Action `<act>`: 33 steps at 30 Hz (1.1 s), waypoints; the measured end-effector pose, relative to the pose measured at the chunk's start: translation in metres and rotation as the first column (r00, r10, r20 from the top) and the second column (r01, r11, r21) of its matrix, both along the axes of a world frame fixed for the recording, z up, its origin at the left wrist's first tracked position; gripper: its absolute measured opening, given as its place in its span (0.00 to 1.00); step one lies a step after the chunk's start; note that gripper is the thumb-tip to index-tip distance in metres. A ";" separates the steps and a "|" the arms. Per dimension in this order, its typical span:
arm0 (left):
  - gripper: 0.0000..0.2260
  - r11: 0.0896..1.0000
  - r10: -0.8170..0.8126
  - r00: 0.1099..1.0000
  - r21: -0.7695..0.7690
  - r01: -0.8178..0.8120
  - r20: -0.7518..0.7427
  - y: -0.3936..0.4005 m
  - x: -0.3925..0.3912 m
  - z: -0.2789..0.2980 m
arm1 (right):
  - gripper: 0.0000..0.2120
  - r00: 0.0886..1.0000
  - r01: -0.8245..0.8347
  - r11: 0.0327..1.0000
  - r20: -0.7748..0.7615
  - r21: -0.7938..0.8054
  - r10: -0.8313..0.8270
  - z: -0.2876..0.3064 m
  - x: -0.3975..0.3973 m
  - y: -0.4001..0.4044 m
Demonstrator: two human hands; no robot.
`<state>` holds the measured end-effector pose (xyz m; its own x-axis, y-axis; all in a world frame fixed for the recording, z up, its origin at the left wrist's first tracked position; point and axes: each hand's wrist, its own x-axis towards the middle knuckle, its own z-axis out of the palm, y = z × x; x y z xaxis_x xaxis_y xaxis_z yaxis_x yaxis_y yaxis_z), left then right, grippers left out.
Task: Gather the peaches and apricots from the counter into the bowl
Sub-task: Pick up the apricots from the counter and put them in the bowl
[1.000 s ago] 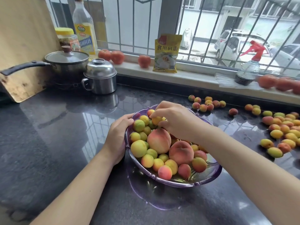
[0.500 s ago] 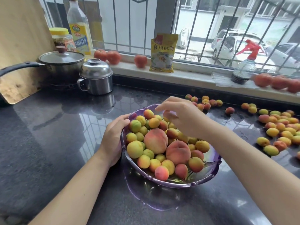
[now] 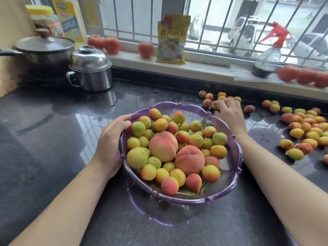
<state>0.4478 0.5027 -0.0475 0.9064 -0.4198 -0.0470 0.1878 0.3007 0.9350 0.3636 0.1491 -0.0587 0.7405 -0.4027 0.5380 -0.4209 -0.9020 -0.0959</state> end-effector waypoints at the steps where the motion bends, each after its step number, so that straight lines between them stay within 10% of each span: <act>1: 0.21 1.000 0.005 1.000 -0.006 -0.005 -0.005 0.000 0.001 -0.001 | 0.17 0.999 0.035 0.999 -0.020 0.012 -0.034 0.000 0.003 -0.003; 17: 0.19 1.000 -0.002 1.000 -0.023 0.002 -0.001 -0.001 0.002 -0.003 | 0.18 0.975 -0.006 0.999 -0.224 -0.052 -0.006 0.007 0.046 -0.018; 33: 0.17 0.999 -0.022 0.999 -0.032 0.023 0.034 0.000 -0.007 0.008 | 0.14 0.935 -0.165 0.922 0.353 0.349 0.034 0.066 -0.025 0.026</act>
<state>0.4412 0.5024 -0.0398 0.8973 -0.4414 -0.0032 0.1641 0.3267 0.9308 0.3390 0.1747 0.0070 0.5904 -0.5533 0.5876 -0.2145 -0.8094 -0.5467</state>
